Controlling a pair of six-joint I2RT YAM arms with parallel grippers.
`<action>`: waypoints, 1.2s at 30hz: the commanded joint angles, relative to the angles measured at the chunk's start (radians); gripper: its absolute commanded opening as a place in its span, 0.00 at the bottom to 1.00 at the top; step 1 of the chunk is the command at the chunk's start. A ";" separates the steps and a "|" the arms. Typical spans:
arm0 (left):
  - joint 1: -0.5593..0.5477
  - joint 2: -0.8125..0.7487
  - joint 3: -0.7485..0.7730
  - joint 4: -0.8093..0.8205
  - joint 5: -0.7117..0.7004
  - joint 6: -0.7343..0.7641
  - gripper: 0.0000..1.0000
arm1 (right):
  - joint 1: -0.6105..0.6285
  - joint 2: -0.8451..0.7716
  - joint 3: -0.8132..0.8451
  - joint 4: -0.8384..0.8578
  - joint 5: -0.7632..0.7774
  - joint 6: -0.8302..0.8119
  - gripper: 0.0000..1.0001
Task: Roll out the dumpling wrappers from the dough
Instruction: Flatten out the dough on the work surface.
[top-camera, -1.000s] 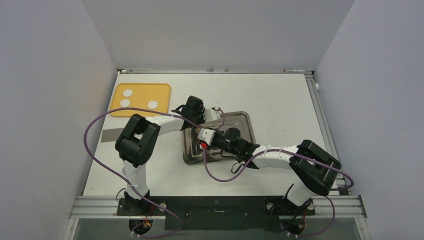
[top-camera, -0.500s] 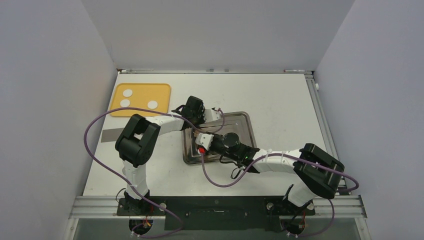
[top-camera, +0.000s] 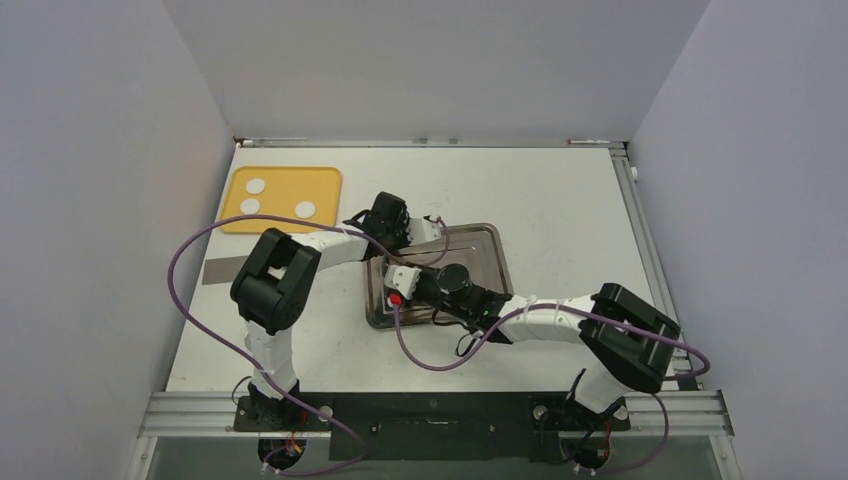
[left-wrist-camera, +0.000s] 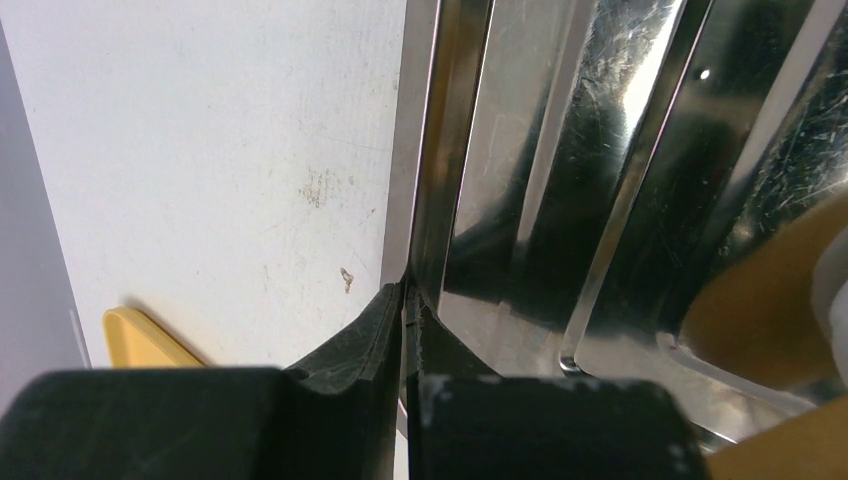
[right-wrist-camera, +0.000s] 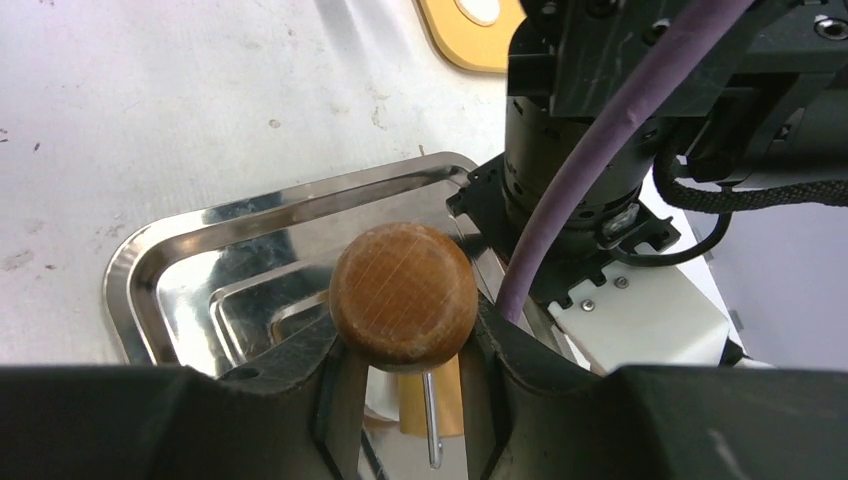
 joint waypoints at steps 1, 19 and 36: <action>-0.002 0.065 -0.051 -0.151 0.070 -0.020 0.00 | 0.064 -0.014 -0.102 -0.278 0.055 0.135 0.08; -0.002 0.065 -0.050 -0.151 0.072 -0.020 0.00 | 0.067 0.014 -0.076 -0.322 0.072 0.117 0.08; -0.002 0.065 -0.048 -0.154 0.074 -0.020 0.00 | 0.039 0.068 -0.043 -0.312 0.054 0.128 0.08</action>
